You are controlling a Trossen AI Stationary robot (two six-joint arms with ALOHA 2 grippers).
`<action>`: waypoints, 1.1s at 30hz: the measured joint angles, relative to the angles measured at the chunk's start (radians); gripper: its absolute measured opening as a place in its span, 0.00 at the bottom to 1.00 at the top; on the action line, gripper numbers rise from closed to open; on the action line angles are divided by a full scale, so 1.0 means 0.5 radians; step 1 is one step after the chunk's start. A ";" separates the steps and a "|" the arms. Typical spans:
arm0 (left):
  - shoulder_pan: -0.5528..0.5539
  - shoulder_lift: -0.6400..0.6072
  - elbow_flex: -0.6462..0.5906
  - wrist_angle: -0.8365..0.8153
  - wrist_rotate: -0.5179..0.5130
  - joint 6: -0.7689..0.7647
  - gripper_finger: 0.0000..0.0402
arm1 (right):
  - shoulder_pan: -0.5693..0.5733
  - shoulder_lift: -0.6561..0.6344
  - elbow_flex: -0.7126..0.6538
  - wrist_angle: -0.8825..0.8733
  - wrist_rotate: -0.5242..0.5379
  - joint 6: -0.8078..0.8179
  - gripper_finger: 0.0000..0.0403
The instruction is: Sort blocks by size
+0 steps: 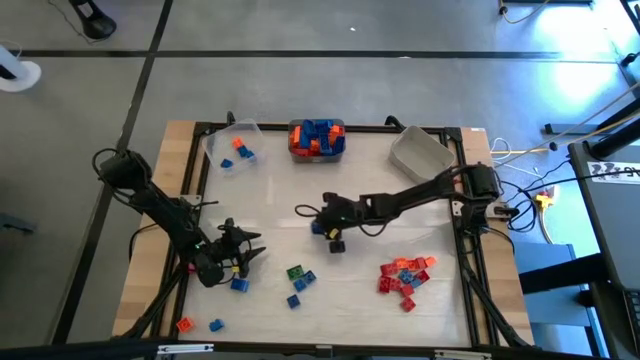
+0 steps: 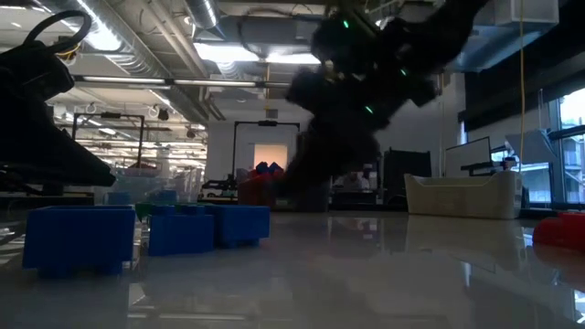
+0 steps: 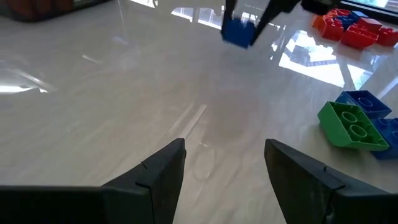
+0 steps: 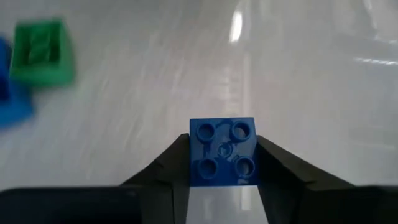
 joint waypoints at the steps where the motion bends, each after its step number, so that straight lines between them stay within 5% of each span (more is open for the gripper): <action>1: 0.001 0.000 0.000 0.000 -0.001 0.000 0.52 | 0.000 -0.001 0.041 -0.011 0.025 0.003 0.36; 18: 0.002 -0.001 0.000 0.005 -0.001 0.016 0.52 | -0.233 0.093 0.755 -0.127 0.243 -0.047 0.35; 33: 0.014 -0.002 0.000 0.000 0.000 0.030 0.52 | -0.438 0.565 1.467 -0.099 0.220 -0.060 0.36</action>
